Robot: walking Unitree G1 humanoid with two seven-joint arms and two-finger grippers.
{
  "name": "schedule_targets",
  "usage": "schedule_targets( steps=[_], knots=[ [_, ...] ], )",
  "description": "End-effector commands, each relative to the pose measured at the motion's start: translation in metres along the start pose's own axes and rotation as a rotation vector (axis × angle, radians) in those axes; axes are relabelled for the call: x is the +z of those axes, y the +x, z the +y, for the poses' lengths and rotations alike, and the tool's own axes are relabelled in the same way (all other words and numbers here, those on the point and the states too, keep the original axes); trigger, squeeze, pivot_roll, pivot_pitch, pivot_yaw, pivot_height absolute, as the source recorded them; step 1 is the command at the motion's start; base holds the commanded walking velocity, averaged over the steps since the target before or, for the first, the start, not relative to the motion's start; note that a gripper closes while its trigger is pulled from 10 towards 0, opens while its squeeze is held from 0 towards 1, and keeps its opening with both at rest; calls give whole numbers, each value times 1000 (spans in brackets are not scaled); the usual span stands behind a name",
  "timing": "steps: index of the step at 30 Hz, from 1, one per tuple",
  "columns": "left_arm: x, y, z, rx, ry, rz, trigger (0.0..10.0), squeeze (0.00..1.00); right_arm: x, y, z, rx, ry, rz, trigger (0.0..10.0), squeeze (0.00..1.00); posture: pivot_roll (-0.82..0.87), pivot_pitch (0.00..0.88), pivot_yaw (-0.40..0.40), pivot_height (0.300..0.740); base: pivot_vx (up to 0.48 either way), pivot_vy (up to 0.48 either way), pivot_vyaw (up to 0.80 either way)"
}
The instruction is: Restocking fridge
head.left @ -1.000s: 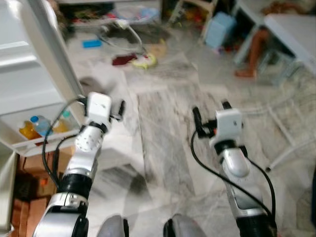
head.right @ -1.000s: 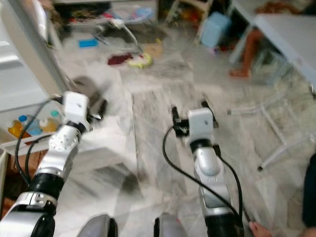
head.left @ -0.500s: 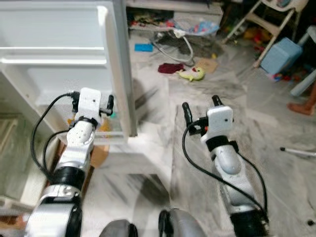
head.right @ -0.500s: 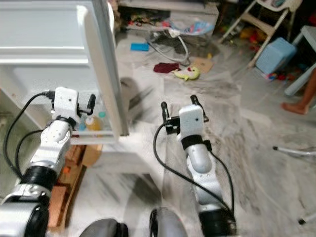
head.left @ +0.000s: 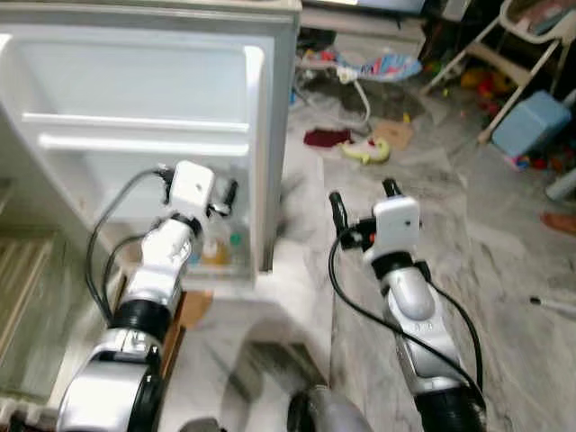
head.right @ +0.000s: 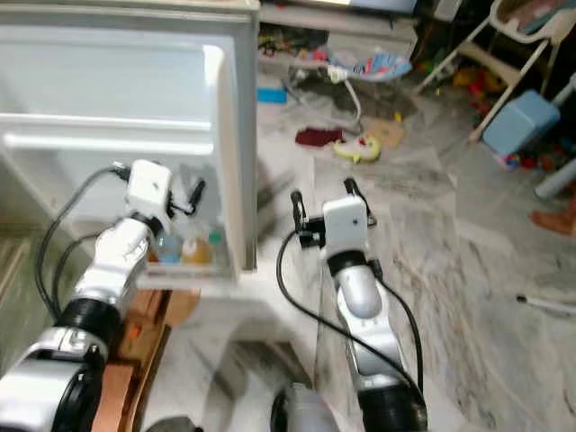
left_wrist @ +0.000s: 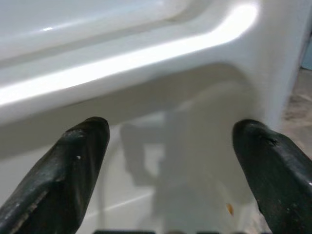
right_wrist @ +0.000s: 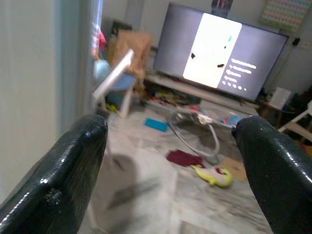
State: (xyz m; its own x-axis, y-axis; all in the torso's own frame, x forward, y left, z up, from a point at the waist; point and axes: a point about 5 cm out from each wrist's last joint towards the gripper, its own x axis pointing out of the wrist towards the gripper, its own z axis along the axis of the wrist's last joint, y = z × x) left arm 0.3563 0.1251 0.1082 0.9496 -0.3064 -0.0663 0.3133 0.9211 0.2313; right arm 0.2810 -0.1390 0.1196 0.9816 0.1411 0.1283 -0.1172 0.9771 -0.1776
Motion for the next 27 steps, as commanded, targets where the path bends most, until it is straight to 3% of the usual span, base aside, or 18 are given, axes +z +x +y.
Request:
schedule_targets(
  steps=[1, 9, 15, 18, 19, 20, 24, 27],
  knots=[
    [10, 6, 0, -23, 40, -22, 10000, 0, 8, 4, 6, 11, 13, -36, 10000, 0, -32, 78, -61, 740, 472, 0, 0],
    [13, 9, 1, -22, 41, -30, 10000, 0, 8, 4, 6, 7, 11, -36, 10000, 0, -33, 81, -59, 740, 433, 0, 0],
    [0, -6, 5, -54, 32, -32, 10000, 0, 7, 3, 7, 13, 11, -38, 10000, 0, -31, 83, -57, 740, 0, 0, 0],
    [-6, -16, 6, -56, 22, -29, 10000, 0, 7, 2, 8, 14, 14, -39, 10000, 0, -29, 84, -55, 740, 0, 0, 0],
    [-14, -34, 6, -66, 24, -31, 10000, 0, 7, 1, 10, 20, 23, -42, 10000, 0, -29, 84, -52, 740, 0, 0, 0],
    [-14, -34, 6, -66, 24, -31, 10000, 0, 7, 1, 10, 20, 23, -42, 10000, 0, -29, 84, -52, 740, 0, 0, 0],
    [-26, -64, 5, -65, 15, -21, 10000, 0, 8, 0, 11, 25, 31, -49, 10000, 0, -32, 82, -46, 740, 0, 0, 0],
    [-25, -75, 7, -50, -3, -32, 10000, 0, 5, -1, 9, 13, 41, -31, 10000, 0, -26, 81, -49, 740, 0, 0, -133]
  ],
)
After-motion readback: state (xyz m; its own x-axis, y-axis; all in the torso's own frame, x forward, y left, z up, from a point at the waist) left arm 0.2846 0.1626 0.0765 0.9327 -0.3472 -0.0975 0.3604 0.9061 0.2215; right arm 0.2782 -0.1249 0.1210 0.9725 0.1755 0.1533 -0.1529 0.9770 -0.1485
